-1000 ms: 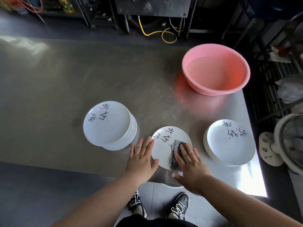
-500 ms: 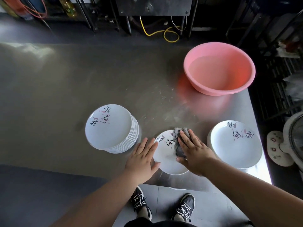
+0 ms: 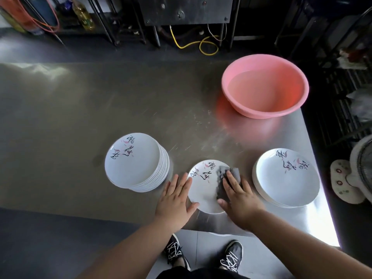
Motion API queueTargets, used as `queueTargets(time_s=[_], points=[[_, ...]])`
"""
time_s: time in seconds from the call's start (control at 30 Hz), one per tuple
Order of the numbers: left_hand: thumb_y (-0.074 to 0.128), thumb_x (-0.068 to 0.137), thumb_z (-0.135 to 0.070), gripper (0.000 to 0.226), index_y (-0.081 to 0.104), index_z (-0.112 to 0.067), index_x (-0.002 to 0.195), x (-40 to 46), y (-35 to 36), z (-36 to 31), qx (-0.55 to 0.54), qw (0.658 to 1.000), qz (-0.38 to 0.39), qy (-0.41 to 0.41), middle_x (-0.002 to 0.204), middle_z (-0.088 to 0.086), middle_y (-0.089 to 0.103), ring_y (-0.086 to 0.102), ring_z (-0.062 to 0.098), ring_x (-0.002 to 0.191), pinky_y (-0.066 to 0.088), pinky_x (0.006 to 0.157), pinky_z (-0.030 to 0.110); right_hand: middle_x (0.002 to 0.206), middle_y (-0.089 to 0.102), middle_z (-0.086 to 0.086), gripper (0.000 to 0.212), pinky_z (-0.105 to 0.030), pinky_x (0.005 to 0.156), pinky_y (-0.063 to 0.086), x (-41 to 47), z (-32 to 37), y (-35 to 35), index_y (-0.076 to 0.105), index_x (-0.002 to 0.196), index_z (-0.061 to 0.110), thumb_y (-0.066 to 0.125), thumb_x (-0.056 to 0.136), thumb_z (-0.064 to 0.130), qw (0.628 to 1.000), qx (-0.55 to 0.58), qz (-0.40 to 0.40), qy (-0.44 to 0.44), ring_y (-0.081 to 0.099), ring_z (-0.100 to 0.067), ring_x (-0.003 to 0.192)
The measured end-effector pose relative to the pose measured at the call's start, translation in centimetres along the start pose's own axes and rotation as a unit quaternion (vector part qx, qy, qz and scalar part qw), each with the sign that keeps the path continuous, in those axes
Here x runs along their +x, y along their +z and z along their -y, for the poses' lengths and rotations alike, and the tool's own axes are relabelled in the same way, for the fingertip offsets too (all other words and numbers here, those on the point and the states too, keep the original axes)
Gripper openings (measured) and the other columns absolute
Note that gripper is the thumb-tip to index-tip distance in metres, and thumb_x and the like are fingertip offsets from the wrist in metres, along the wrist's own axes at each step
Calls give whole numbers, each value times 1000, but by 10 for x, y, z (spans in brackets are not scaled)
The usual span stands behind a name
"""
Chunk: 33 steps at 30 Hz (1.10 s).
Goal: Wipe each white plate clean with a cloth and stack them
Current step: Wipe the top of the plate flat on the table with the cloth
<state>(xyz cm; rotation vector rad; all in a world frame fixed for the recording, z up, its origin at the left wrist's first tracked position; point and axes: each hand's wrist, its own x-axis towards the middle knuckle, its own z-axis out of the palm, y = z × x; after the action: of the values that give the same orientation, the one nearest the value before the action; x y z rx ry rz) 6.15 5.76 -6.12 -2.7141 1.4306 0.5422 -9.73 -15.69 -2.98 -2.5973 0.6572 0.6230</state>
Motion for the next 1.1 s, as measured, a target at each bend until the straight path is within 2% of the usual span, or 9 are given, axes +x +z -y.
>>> queueTargets(time_s=[0.07, 0.13, 0.23, 0.37, 0.43, 0.63, 0.77, 0.9, 1.1], points=[[26, 95, -76, 92, 3, -23, 166, -4, -3, -8, -2, 1000, -6, -10, 174, -3, -13, -14, 26, 161, 0, 129, 50, 169, -29, 18, 92, -43, 130, 9, -28, 0, 17, 4, 169, 29, 16, 92, 79, 1000, 9, 9, 8, -11, -29, 159], [36, 93, -77, 97, 28, -10, 163, -7, -7, -13, 19, 999, -38, 16, 176, 6, 3, 1, 31, 162, 7, 127, 51, 164, -36, 24, 93, -44, 131, 14, -40, -5, 23, 1, 168, 30, 14, 90, 81, 999, 15, 30, 9, -15, -26, 160], [66, 86, -65, 61, 72, -12, 115, -9, -7, -13, 52, 983, -111, 136, 162, 10, 46, 40, 30, 153, 21, 125, 49, 163, -34, 26, 82, -44, 130, 16, -20, -11, 5, 4, 168, 32, 27, 100, 72, 1000, 13, 6, -4, -7, -27, 160], [91, 75, -39, 34, 71, -15, 89, -5, -6, -13, 3, 976, -133, 172, 136, 7, 69, 62, 27, 134, 52, 109, 47, 170, -20, 26, 75, -47, 130, 15, 13, -11, -23, 11, 168, 33, 26, 103, 68, 999, 14, -9, -30, -7, -27, 160], [93, 73, -38, 34, 71, -16, 88, -3, -5, -13, -7, 977, -134, 165, 132, 5, 70, 64, 27, 130, 56, 104, 45, 171, -20, 22, 79, -45, 130, 14, 11, -4, -15, 8, 168, 30, 26, 102, 70, 1000, 6, -11, -11, -6, -30, 159], [92, 72, -42, 34, 69, -22, 88, 0, 0, -9, -38, 982, -114, 145, 135, -2, 68, 56, 20, 134, 55, 104, 44, 170, -28, 16, 99, -44, 127, 15, -42, 6, 44, -2, 167, 31, 10, 85, 84, 999, 18, 18, 43, -5, -33, 157], [84, 76, -44, 30, 68, -22, 88, 3, 2, -10, -43, 979, -134, 145, 131, -1, 68, 55, 22, 130, 42, 107, 38, 174, -13, 17, 86, -42, 125, 22, -9, -4, 21, 10, 167, 35, 15, 93, 78, 999, 7, -28, 26, 11, -32, 153], [68, 82, -53, 30, 68, -23, 86, 0, 1, -23, -30, 979, -167, 114, 119, -4, 69, 62, 24, 114, 43, 99, 42, 173, -16, 20, 77, -43, 128, 19, 7, -4, 7, 10, 168, 34, 30, 102, 68, 999, 22, -35, 26, 9, -31, 156], [63, 75, -74, 51, 65, -26, 93, -2, -14, -40, 21, 985, -138, 99, 103, -4, 60, 57, 25, 104, 37, 93, 44, 175, -9, 9, 96, -42, 130, 8, -50, 13, 39, 11, 169, 27, 14, 88, 79, 1000, 1, 19, -4, -4, -31, 161]])
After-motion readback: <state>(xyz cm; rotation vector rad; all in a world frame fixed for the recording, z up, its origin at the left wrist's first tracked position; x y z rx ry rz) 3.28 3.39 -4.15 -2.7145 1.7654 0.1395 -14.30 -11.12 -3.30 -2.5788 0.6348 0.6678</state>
